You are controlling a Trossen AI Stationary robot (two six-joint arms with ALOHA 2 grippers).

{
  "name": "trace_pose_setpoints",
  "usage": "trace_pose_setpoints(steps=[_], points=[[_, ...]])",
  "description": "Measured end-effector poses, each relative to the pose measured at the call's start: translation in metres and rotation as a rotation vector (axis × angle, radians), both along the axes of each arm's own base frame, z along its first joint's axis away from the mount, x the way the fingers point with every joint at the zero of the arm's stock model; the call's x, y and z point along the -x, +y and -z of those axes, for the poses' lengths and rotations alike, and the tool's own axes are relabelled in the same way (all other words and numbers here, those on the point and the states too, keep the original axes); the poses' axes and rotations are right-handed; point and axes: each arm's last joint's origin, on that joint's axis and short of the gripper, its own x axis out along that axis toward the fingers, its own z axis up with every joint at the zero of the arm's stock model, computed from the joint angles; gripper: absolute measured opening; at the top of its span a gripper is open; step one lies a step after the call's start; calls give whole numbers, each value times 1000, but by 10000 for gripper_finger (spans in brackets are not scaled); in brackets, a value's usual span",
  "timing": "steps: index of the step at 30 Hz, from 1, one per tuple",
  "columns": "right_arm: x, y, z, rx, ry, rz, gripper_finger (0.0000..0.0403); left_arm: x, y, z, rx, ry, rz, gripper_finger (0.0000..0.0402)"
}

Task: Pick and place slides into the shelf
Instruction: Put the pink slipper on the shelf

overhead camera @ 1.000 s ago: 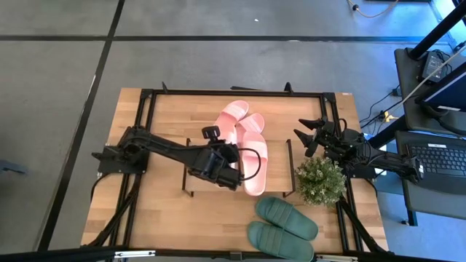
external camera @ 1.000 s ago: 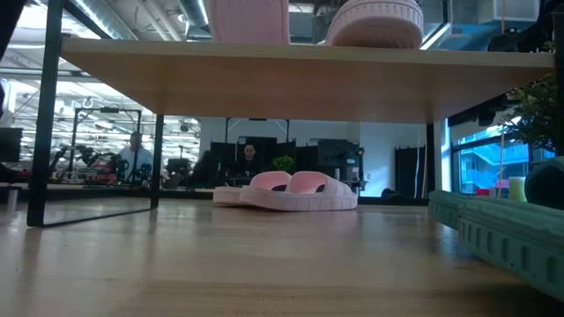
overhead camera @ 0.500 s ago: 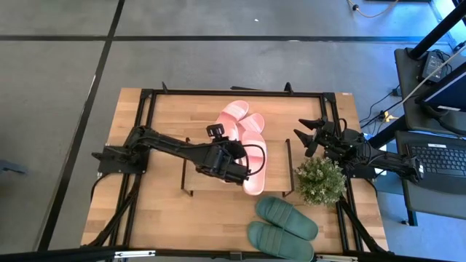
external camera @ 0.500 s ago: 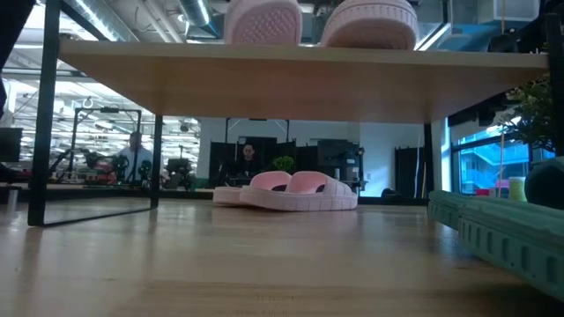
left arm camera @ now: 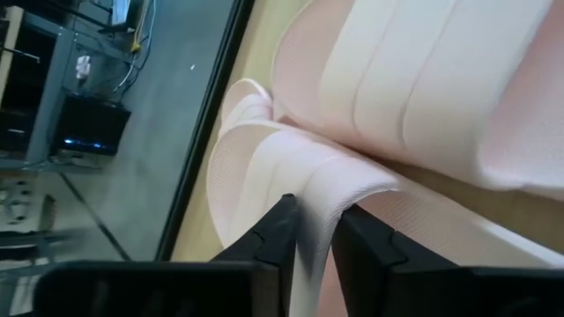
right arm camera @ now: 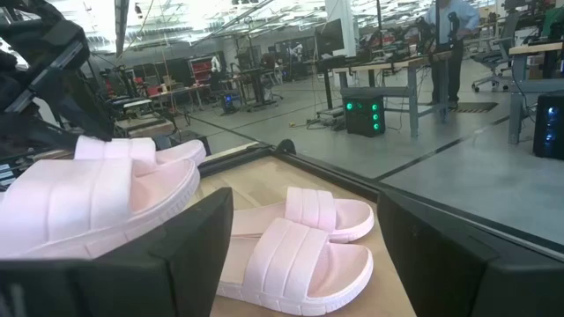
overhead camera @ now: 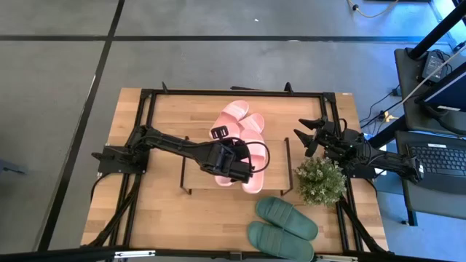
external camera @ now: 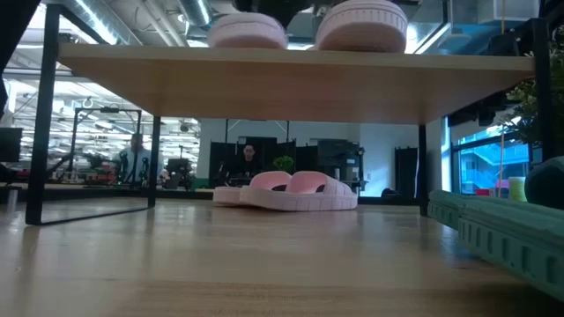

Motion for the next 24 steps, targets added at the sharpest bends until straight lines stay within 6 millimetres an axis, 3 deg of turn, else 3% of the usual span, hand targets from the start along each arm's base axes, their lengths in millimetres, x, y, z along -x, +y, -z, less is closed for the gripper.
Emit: trace_pose_setpoints(steps=[10, 24], points=[[0, 0, 0, 0, 0, 0, 282, -6, 1, -1, 15, -65, -7, 77], [0, 0, 0, 0, 1, 0, 282, -6, 3, 0, 31, -7, 44, 78]])
